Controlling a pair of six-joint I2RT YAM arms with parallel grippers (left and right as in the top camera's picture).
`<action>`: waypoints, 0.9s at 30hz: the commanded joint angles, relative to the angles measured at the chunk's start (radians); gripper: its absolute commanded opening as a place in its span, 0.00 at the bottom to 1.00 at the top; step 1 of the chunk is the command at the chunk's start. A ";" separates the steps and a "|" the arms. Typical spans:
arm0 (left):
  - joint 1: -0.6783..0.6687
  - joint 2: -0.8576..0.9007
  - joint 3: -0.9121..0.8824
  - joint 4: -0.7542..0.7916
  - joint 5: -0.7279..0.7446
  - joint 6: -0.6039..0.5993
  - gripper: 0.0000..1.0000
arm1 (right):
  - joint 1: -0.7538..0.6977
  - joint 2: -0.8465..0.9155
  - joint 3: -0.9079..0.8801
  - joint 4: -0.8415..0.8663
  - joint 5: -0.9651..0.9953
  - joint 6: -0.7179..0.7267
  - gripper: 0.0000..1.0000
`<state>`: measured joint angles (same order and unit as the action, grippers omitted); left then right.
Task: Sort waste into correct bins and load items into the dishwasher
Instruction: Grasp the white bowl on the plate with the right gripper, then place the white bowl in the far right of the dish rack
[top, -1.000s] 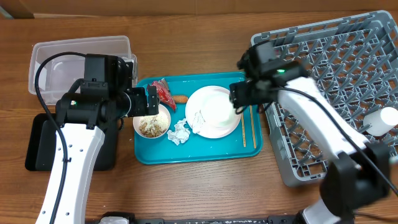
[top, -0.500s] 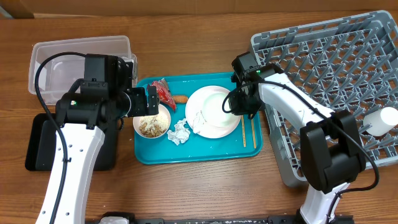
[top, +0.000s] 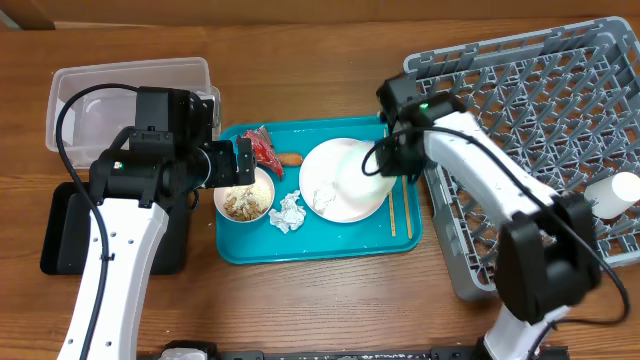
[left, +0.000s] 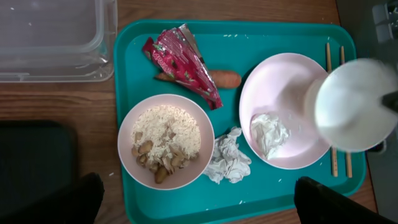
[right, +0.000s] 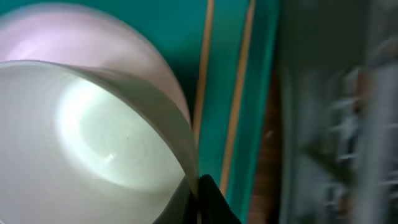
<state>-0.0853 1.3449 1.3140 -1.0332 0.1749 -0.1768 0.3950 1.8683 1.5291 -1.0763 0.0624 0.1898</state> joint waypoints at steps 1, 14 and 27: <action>-0.006 0.008 0.012 -0.003 -0.003 -0.003 1.00 | 0.002 -0.180 0.114 0.023 0.232 0.006 0.04; -0.006 0.008 0.012 0.006 -0.003 -0.003 1.00 | -0.283 -0.236 0.116 0.365 0.800 -0.113 0.04; -0.006 0.008 0.012 0.033 -0.002 -0.003 1.00 | -0.690 -0.010 0.116 0.696 1.151 -0.239 0.04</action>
<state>-0.0853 1.3449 1.3140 -1.0035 0.1745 -0.1768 -0.2539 1.7924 1.6436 -0.4145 1.0763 0.0246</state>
